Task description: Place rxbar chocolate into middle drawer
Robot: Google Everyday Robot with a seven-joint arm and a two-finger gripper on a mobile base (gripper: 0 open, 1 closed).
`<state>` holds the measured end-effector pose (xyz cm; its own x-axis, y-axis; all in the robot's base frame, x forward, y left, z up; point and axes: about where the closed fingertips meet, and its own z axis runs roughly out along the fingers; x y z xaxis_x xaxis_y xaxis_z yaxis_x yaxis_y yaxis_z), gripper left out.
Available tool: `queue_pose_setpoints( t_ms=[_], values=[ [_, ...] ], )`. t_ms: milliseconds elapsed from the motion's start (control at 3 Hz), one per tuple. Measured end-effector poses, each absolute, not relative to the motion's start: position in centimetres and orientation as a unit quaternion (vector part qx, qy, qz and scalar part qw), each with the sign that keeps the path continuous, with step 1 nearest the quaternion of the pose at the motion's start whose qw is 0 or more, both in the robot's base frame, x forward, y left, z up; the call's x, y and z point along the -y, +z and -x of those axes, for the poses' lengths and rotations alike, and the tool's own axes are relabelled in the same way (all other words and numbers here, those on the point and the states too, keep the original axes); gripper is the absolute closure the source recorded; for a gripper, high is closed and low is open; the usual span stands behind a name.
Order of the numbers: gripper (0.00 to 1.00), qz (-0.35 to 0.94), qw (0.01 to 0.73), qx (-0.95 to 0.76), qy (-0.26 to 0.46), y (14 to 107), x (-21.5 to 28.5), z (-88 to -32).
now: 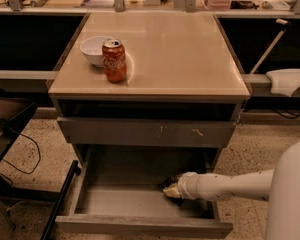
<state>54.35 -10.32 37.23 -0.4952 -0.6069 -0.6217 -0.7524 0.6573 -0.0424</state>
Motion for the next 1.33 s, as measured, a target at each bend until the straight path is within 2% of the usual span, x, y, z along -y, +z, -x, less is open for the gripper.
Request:
queue_pose_setpoints(
  t_ms=[333, 1333],
  values=[
    [0.81, 0.397, 0.308, -0.857, 0.118, 37.23, 10.32, -54.35],
    [0.11, 0.397, 0.308, -0.857, 0.118, 37.23, 10.32, -54.35]
  ],
)
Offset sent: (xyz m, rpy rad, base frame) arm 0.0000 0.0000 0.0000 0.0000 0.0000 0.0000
